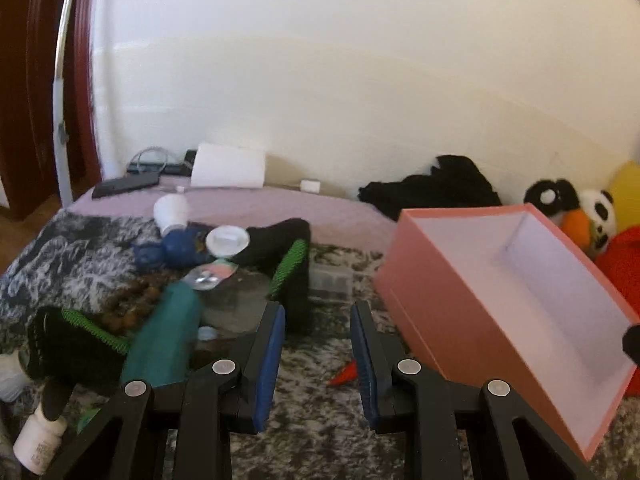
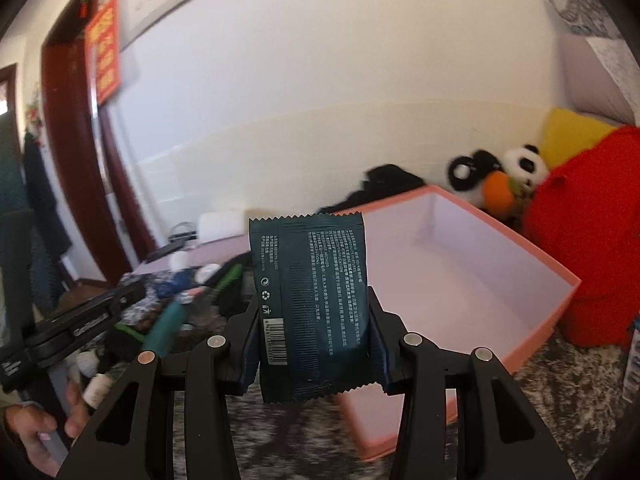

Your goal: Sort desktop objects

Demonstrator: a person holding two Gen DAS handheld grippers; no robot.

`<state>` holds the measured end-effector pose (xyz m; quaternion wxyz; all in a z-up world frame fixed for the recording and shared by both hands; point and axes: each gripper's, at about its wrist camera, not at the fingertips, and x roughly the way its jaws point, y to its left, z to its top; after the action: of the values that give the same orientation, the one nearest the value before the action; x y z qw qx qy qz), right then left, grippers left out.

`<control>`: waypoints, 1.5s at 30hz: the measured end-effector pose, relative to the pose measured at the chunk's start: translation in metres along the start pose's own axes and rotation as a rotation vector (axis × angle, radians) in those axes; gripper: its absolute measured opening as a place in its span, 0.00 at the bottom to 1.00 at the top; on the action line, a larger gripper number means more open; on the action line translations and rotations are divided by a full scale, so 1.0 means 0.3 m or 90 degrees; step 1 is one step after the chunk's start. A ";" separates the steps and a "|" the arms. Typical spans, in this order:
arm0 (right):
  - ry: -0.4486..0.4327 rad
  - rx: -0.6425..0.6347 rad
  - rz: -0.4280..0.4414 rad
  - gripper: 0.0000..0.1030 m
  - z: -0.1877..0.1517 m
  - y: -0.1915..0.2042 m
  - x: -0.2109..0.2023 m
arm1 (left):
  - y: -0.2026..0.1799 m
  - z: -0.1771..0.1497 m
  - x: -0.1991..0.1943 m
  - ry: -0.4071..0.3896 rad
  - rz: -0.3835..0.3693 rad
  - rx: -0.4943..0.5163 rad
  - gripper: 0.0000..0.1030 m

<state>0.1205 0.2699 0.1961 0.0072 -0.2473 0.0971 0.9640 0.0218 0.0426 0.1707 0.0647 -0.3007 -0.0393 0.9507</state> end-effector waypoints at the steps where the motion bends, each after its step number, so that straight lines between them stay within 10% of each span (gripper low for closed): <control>1: 0.004 0.001 -0.017 0.47 -0.002 -0.032 0.019 | -0.015 -0.008 0.006 -0.005 0.015 0.010 0.43; 3: 0.008 0.017 -0.060 0.59 -0.008 -0.100 0.058 | -0.013 -0.023 0.012 -0.013 0.048 0.023 0.65; 4: 0.009 0.029 -0.083 0.86 -0.013 -0.135 0.078 | -0.013 -0.030 0.015 -0.018 0.064 0.029 0.76; 6: 0.005 0.068 -0.125 1.00 -0.021 -0.196 0.113 | 0.007 -0.040 0.016 -0.024 0.077 0.031 0.78; 21: -0.044 0.028 -0.041 1.00 -0.004 0.062 0.127 | 0.550 -0.215 0.103 0.029 0.155 -0.143 0.87; 28: -0.065 -0.054 0.079 1.00 -0.082 0.313 0.263 | 0.591 -0.269 0.164 0.037 0.174 -0.068 0.87; 39: 0.128 -0.169 0.053 0.99 -0.350 0.482 0.661 | 0.600 -0.379 0.235 0.056 0.171 -0.073 0.88; 45: 0.195 -0.077 0.053 0.99 -0.372 0.359 0.741 | 0.579 -0.395 0.247 0.082 0.166 -0.055 0.89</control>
<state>-0.0284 0.1353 0.0137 -0.0624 -0.3870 0.0490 0.9186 0.0128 -0.1141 0.0121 -0.0697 -0.3660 -0.0366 0.9273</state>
